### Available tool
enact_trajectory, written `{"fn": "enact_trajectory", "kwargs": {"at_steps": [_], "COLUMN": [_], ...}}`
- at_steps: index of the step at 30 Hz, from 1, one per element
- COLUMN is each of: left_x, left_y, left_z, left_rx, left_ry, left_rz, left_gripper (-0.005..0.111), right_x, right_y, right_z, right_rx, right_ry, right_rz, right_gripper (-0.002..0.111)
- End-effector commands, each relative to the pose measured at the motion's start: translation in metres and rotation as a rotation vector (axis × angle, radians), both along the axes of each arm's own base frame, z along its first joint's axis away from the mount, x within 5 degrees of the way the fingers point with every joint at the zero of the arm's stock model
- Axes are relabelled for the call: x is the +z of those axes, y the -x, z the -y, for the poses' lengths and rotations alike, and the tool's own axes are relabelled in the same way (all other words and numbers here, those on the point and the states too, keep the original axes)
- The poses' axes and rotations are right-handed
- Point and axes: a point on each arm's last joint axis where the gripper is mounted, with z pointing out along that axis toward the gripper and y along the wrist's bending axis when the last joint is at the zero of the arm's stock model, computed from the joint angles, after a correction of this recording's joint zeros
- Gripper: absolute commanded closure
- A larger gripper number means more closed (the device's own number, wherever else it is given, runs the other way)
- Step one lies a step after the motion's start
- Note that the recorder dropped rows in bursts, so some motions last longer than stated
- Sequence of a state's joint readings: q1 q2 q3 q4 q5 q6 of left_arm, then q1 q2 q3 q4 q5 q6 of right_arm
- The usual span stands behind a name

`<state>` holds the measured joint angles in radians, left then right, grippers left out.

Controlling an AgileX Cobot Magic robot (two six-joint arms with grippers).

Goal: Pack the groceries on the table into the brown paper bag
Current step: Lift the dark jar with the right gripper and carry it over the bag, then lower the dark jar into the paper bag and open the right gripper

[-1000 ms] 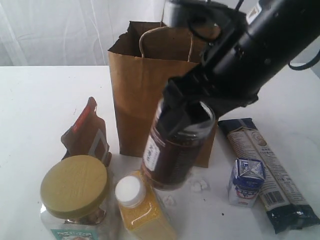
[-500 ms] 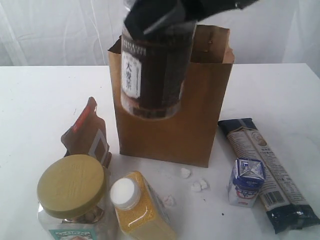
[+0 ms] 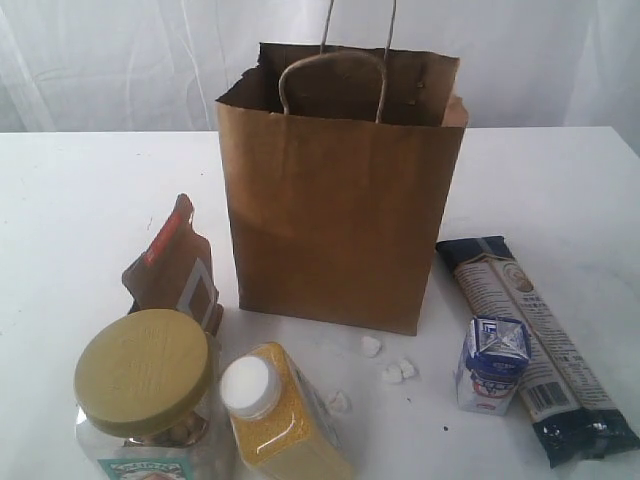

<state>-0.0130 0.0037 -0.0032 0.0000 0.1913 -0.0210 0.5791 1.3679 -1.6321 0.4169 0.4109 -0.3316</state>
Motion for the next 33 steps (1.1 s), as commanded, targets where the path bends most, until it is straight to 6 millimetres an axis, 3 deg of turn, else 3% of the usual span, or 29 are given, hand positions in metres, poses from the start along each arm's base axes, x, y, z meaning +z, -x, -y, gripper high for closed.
{"fn": "enact_trajectory", "kwargs": {"at_steps": [1, 6, 11, 16, 24, 33], "left_x": [-0.001, -0.001, -0.001, -0.001, -0.001, -0.001], "left_y": [0.0, 0.0, 0.0, 0.0, 0.0, 0.0], "left_z": [0.0, 0.0, 0.0, 0.0, 0.0, 0.0], "left_rx": [0.002, 0.002, 0.002, 0.002, 0.002, 0.002], "left_ry": [0.0, 0.0, 0.0, 0.0, 0.0, 0.0], "left_rz": [0.004, 0.004, 0.004, 0.004, 0.004, 0.004], "left_gripper": [0.107, 0.107, 0.107, 0.107, 0.107, 0.107], "right_x": [0.002, -0.015, -0.047, -0.069, -0.078, -0.104], "right_y": [-0.017, -0.035, -0.049, -0.048, -0.051, -0.069], "right_z": [-0.004, -0.014, -0.02, -0.017, -0.016, -0.024], "right_rx": [-0.067, -0.075, -0.076, -0.05, -0.056, -0.089], "right_ry": [-0.039, 0.01, 0.295, 0.478, 0.556, 0.555], "right_rz": [0.1, 0.077, 0.029, -0.102, -0.127, -0.255], "right_gripper": [0.083, 0.083, 0.083, 0.083, 0.083, 0.082]}}
